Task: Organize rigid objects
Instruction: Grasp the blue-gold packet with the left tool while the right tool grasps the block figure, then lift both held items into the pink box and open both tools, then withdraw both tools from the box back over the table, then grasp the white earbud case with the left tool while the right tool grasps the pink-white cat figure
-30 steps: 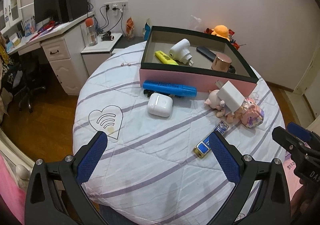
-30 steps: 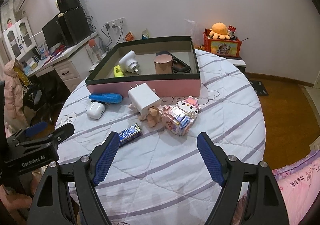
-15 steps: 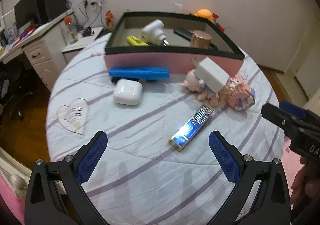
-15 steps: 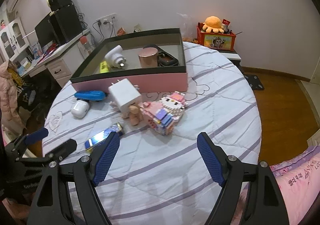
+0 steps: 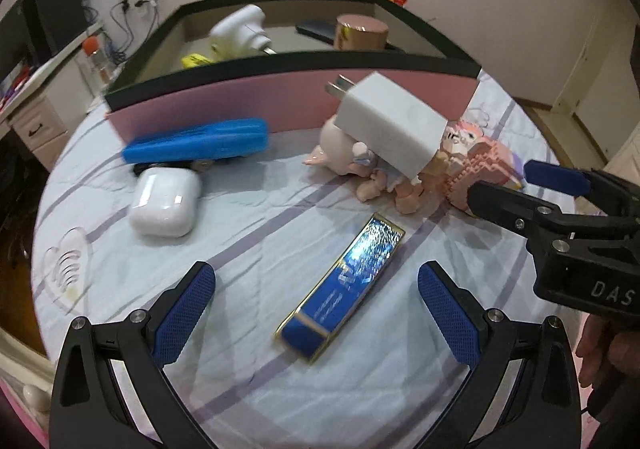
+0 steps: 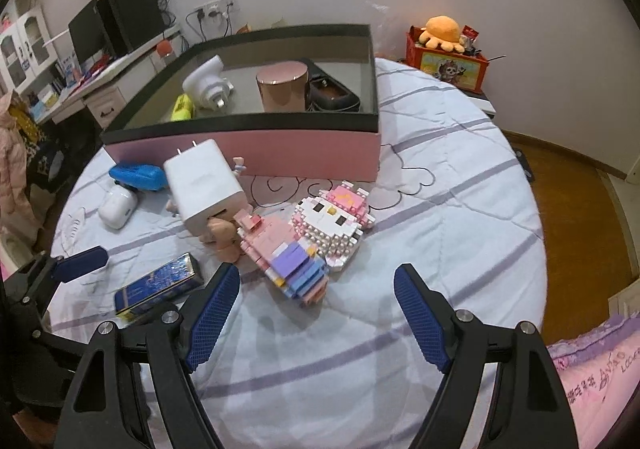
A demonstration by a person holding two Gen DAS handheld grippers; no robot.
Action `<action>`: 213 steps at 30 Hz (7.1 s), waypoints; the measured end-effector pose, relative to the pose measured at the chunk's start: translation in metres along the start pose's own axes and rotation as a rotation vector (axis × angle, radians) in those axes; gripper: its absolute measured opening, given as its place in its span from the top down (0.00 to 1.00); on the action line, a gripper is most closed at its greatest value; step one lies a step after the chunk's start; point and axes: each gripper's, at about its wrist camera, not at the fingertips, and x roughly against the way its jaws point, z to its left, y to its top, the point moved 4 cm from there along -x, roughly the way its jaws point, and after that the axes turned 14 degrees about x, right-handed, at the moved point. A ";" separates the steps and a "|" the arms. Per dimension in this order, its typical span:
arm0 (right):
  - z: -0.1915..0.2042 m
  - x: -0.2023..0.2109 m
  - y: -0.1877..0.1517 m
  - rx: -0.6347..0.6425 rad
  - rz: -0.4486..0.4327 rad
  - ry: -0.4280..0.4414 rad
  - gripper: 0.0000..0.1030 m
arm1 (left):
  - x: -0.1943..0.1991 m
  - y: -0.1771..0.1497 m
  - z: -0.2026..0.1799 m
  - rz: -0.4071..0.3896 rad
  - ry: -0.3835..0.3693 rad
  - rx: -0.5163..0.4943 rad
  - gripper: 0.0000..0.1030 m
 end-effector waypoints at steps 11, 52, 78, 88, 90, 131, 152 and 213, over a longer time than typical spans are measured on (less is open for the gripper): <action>0.003 -0.011 0.001 0.012 0.005 0.056 0.54 | -0.009 0.003 -0.008 -0.028 -0.034 -0.052 0.17; 0.024 -0.014 0.019 0.109 -0.024 0.153 0.72 | 0.012 -0.005 0.026 -0.008 -0.074 0.036 0.79; 0.021 0.045 0.020 -0.023 -0.158 0.192 0.75 | 0.063 0.011 0.037 -0.095 -0.119 0.094 0.80; 0.028 0.057 0.033 -0.001 -0.198 0.180 0.75 | 0.090 0.032 0.041 -0.191 -0.112 0.085 0.80; 0.029 0.061 0.038 0.005 -0.210 0.178 0.75 | 0.096 0.044 0.042 -0.213 -0.114 0.088 0.80; -0.005 -0.083 0.177 -0.016 -0.045 0.082 0.41 | -0.027 0.197 0.060 -0.152 0.030 0.121 0.18; -0.006 0.059 0.127 -0.055 -0.239 -0.020 0.20 | 0.107 0.146 0.047 -0.331 0.059 0.109 0.00; -0.005 0.065 0.012 -0.121 -0.087 -0.081 0.19 | 0.067 0.033 0.081 -0.161 0.135 0.193 0.00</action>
